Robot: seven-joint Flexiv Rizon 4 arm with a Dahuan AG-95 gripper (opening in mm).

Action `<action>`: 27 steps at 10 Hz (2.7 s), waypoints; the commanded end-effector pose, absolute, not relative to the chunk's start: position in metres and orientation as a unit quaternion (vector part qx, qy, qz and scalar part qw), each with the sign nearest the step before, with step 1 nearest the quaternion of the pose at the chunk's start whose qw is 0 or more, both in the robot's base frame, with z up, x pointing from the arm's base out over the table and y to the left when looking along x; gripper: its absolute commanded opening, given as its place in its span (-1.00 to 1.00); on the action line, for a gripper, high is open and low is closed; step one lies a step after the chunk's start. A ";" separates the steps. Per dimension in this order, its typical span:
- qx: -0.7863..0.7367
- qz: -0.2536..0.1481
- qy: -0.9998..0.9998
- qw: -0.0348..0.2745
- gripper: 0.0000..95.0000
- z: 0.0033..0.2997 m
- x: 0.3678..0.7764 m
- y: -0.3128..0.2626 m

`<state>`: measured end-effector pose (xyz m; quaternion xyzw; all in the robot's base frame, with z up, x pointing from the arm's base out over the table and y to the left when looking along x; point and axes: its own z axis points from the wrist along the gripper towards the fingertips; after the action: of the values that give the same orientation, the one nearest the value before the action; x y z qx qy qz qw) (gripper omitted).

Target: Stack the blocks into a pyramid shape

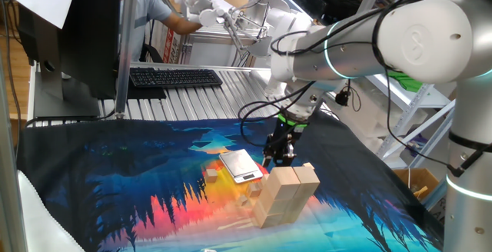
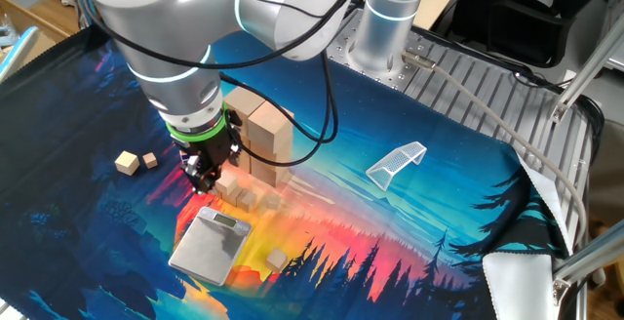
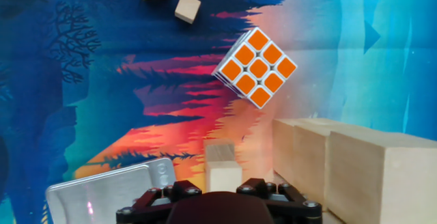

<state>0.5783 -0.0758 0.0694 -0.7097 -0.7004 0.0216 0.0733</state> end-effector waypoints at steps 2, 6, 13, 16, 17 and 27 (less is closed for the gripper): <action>-0.703 0.015 -0.706 0.082 -0.20 0.075 0.589 -0.077; -0.698 0.020 -0.711 0.080 -0.20 0.080 0.591 -0.052; -0.669 0.033 -0.739 0.071 -0.20 0.076 0.597 -0.017; -0.648 0.080 -0.756 0.051 -0.20 0.076 0.597 -0.017; -0.634 0.076 -0.768 0.055 -0.20 0.076 0.597 -0.017; -0.576 0.040 -0.814 0.061 0.20 0.076 0.597 -0.017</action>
<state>0.5977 -0.0155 0.0763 -0.5729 -0.8167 0.0283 0.0628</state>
